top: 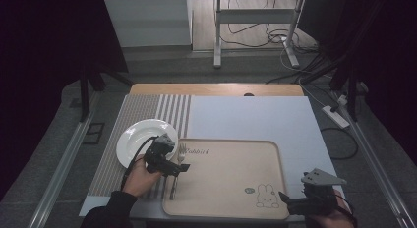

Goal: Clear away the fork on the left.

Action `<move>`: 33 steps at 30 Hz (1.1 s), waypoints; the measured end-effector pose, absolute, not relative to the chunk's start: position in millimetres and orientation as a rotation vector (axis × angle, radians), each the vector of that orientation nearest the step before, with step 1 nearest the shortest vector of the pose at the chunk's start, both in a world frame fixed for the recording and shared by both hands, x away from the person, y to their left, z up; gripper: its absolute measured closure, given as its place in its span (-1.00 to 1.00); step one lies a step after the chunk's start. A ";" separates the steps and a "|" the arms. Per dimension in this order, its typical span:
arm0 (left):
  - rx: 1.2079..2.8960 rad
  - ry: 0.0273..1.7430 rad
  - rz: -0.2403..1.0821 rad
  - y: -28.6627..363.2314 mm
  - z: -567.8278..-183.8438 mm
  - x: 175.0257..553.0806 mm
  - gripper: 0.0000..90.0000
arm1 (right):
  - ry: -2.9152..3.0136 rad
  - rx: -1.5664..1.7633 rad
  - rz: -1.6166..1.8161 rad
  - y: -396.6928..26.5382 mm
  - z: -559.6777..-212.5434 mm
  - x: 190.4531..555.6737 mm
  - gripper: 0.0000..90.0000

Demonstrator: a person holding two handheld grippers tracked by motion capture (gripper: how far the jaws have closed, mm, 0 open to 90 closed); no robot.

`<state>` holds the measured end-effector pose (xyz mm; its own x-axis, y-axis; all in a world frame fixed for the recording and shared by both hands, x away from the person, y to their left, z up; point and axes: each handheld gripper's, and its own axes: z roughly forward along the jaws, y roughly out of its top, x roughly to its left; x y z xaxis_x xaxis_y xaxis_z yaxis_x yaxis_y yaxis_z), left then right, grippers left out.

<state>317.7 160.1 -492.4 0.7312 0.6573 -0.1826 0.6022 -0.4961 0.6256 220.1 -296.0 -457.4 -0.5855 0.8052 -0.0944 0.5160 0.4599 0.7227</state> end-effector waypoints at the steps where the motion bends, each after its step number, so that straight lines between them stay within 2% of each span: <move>1: 2.241 0.945 0.099 161.4 -492.1 317.4 -0.96 | 2.287 1.109 0.918 -296.2 -457.2 220.3 -1.00; 18: 2.168 0.966 0.148 187.7 -490.1 306.8 -1.00 | 2.247 1.095 0.920 -296.5 -457.0 220.8 -1.00; 33: 2.115 1.017 0.130 216.7 -491.2 285.6 -1.00 | 2.245 1.090 0.917 -296.3 -456.9 219.8 -1.00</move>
